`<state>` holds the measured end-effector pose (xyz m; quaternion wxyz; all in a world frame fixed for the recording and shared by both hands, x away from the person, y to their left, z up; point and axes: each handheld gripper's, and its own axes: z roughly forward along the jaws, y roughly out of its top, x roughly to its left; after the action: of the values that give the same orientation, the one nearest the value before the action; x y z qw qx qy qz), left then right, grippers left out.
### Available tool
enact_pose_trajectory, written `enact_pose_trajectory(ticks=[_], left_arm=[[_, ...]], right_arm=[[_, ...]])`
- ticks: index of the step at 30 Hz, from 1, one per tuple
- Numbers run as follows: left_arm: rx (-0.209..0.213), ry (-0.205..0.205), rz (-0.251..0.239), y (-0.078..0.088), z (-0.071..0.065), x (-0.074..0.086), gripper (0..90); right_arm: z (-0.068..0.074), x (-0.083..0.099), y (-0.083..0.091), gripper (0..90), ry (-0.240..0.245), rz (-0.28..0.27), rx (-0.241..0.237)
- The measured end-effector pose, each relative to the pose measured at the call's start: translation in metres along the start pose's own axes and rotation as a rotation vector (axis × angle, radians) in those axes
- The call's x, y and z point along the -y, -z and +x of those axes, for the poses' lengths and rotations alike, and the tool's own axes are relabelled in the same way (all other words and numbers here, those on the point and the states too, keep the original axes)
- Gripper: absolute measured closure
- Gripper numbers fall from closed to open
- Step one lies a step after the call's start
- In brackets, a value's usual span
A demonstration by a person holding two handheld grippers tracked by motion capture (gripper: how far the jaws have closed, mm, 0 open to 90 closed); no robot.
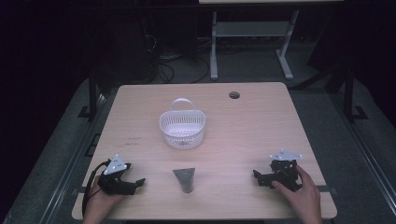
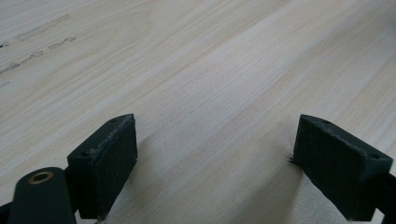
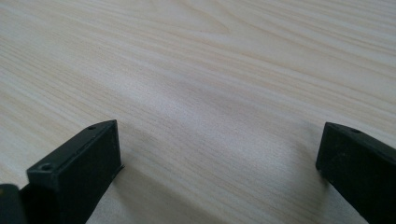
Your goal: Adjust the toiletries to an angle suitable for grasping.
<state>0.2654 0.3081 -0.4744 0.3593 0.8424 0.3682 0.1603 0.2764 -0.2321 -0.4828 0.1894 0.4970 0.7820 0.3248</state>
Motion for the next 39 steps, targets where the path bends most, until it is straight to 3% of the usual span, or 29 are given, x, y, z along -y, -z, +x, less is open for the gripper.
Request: enact_pose_trajectory(ticks=[9, 16, 29, 32, 39], left_arm=[[-0.002, 0.001, -0.002, 0.001, 0.0, 0.0, 13.9], [0.009, 0.005, 0.014, 0.003, -0.003, -0.004, 23.4], [0.075, 0.023, 0.018, 0.015, -0.011, -0.015, 58.3], [0.108, 0.025, 0.012, 0.018, -0.012, -0.017, 70.9], [0.166, 0.03, -0.008, 0.026, -0.016, -0.024, 89.5]], right_arm=[[0.0, 0.0, 0.0, 0.0, 0.0, 0.0, 0.0], [0.0, 0.0, 0.0, 0.0, 0.0, 0.0, 0.0], [0.0, 0.0, 0.0, 0.0, 0.0, 0.0, 0.0], [0.0, 0.0, 0.0, 0.0, 0.0, 0.0, 0.0], [0.0, 0.0, 0.0, 0.0, 0.0, 0.0, 0.0]])
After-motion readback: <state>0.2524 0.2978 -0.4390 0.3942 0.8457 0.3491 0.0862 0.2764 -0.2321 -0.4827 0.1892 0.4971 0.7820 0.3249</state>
